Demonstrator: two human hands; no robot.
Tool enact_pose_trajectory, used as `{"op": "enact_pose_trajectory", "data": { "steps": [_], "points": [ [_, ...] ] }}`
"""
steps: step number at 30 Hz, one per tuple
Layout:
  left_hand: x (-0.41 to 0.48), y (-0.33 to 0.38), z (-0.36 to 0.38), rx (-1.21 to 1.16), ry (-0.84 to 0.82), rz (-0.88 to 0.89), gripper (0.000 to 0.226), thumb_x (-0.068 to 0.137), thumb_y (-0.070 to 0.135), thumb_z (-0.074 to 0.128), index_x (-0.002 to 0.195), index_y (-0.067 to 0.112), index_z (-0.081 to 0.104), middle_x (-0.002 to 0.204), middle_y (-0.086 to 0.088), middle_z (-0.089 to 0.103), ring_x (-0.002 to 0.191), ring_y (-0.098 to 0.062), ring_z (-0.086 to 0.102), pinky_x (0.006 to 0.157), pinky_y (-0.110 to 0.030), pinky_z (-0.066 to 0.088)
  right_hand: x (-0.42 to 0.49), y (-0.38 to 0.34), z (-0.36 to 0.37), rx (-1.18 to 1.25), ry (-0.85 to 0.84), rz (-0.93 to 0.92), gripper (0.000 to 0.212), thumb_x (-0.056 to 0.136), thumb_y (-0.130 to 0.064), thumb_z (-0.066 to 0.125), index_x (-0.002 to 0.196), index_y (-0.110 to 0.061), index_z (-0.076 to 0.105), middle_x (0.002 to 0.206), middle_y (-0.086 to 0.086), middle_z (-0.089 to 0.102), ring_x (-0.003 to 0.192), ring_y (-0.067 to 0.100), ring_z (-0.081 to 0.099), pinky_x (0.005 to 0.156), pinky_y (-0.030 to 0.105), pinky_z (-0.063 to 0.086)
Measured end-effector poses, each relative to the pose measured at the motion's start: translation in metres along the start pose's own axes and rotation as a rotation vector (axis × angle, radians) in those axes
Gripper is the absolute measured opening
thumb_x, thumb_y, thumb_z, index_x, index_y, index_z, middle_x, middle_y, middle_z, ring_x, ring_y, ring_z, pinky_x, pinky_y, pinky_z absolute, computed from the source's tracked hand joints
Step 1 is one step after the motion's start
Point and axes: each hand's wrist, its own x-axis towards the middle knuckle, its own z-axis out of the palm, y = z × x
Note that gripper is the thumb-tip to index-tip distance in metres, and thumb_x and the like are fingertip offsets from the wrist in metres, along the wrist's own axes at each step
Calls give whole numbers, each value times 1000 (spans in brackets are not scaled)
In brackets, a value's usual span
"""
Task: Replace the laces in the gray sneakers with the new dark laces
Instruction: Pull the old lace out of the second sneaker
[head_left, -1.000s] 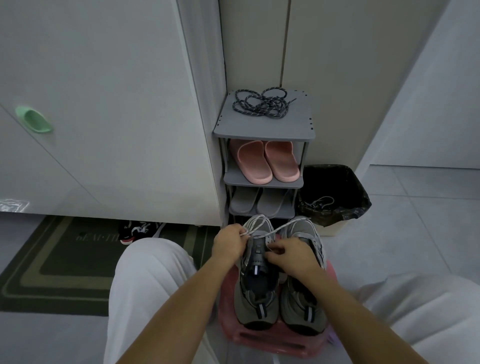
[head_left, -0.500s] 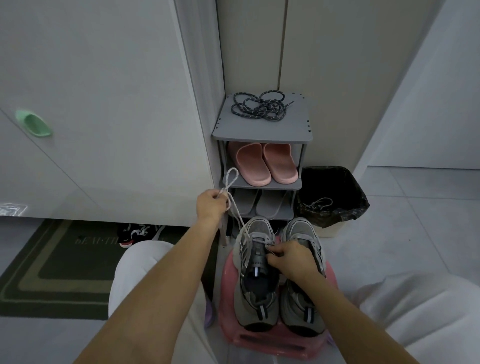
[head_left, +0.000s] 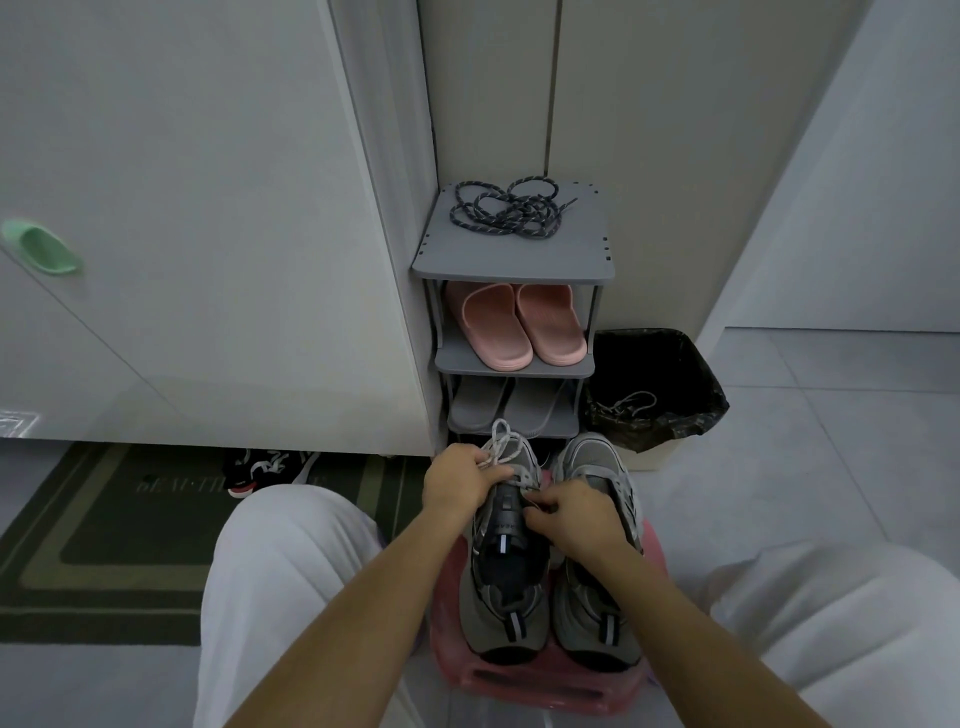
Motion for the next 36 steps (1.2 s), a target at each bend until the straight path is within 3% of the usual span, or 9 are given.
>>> {"op": "enact_pose_trajectory", "data": {
  "steps": [2,8,13,17,21,23,26,31,36],
  "points": [
    [0,4,0,86,10,15,32,82,42,67,76,10,64,73,-7,60,71,-22,57,59,-28,36,0,0,0,-4,4,-2,37,86,-38,56,122,-31,62,104,0,69,100,22,61,96,36,43],
    [5,3,1,124,92,-33,24,95,28,50,90,6,59,92,-13,64,86,-30,58,66,-32,40,-1,1,-1,16,12,-8,35,87,-36,57,121,-29,63,104,1,70,99,21,62,94,33,45],
    [14,10,-17,-237,160,-162,20,96,19,52,81,7,60,67,-4,55,66,-22,54,53,-28,37,-3,-1,-2,31,8,-11,31,88,-34,57,117,-28,66,101,1,71,96,21,63,94,35,46],
    [26,18,-31,-499,212,-201,31,95,13,53,64,16,56,69,-7,64,64,-22,63,63,-31,52,-3,0,-2,57,10,3,33,88,-33,57,120,-27,64,106,-2,71,98,18,63,98,35,45],
    [29,30,-46,-731,215,-231,26,96,9,50,71,12,55,66,-4,60,56,-15,60,44,-22,50,-2,0,-1,80,16,21,32,87,-34,58,118,-28,65,105,-4,71,98,17,64,100,36,43],
    [33,34,-56,-705,178,-197,22,96,7,51,74,10,56,67,-5,60,57,-16,59,38,-18,47,-3,-1,-1,77,19,22,31,87,-34,58,116,-29,66,103,-3,72,96,17,64,101,38,43],
    [34,39,-71,-618,55,-156,11,94,7,54,89,3,62,70,-5,62,59,-16,60,47,-22,48,-2,-4,-2,23,-4,25,32,87,-37,57,117,-31,66,105,-4,71,98,18,63,100,37,43],
    [21,63,-101,-529,-30,-11,15,94,5,54,106,-3,59,82,-15,63,43,-3,60,40,-12,45,3,-16,-23,85,-66,8,40,83,-49,63,102,-15,71,95,9,71,90,24,65,81,34,50],
    [4,96,-148,-455,-76,197,9,92,7,57,85,12,61,81,-13,68,57,-8,67,61,-25,55,34,-53,-68,255,185,-34,68,83,-34,69,140,-10,40,138,14,48,126,29,46,102,36,38]
  ]
}}
